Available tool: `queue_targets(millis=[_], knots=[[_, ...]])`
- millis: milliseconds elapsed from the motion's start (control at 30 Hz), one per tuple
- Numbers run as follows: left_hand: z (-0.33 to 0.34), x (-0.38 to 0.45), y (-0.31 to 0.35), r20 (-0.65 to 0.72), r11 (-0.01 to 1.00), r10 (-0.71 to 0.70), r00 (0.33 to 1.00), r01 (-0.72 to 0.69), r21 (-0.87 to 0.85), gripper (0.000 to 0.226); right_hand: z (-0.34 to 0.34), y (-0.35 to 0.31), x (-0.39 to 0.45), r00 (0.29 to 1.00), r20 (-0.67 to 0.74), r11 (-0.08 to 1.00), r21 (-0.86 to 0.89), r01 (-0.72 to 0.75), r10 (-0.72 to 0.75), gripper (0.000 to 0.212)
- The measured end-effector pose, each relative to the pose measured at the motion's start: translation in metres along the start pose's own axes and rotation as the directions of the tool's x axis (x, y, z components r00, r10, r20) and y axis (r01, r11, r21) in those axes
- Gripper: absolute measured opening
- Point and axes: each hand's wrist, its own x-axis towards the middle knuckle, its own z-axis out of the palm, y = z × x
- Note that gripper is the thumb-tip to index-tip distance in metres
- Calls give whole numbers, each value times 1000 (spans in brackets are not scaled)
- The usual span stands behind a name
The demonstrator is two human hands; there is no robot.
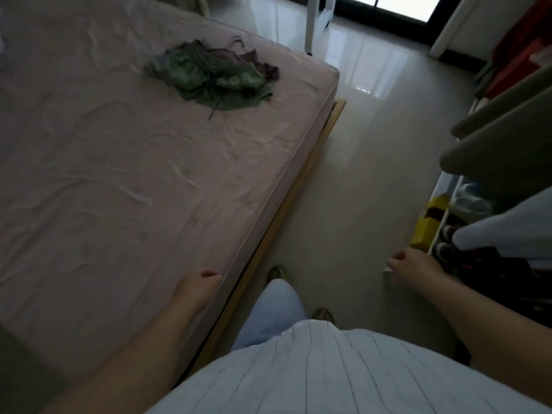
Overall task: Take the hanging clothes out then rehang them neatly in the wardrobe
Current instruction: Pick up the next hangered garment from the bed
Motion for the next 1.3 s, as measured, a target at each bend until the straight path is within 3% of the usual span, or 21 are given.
queue_targets(millis=[133, 233, 300, 367, 467, 600, 867, 1033, 1100, 1167, 1300], knots=[[-14, 54, 55, 9, 999, -20, 1000, 20, -50, 30, -34, -57, 58, 999, -3, 998, -41, 37, -37, 33], [-31, 100, 92, 19, 997, -30, 999, 31, -65, 9, -62, -109, 99, 998, 11, 995, -70, 69, -68, 26], [-53, 132, 124, 30, 998, -46, 998, 48, -34, 24, -90, -145, 126, 995, 7, 994, -51, 97, -96, 24], [-77, 155, 155, 16, 998, -59, 998, 59, 1, 16, -118, -182, 146, 989, 5, 982, -115, 148, -148, 25], [-115, 186, 213, -46, 1000, -9, 999, 8, -20, 28, -152, -233, 176, 978, -14, 964, -172, 201, -206, 23], [-143, 224, 258, -84, 998, 28, 996, -33, -57, 29, -171, -291, 219, 977, 6, 951, -231, 207, -212, 24], [-153, 269, 282, -99, 952, -217, 971, 189, -241, 24, -213, -406, 320, 925, 162, 790, -484, 377, -343, 24], [-152, 311, 327, -110, 903, -369, 923, 328, -276, 27, -247, -480, 407, 878, 291, 748, -461, 477, -380, 16], [-148, 334, 353, -95, 876, -417, 904, 372, -307, 27, -260, -512, 443, 858, 336, 718, -472, 511, -389, 22], [-142, 359, 378, -71, 859, -437, 897, 393, -328, 25, -270, -545, 478, 835, 363, 677, -492, 548, -413, 29], [-131, 422, 417, -67, 858, -400, 914, 348, -378, 13, -272, -619, 537, 795, 393, 632, -484, 606, -462, 21]])
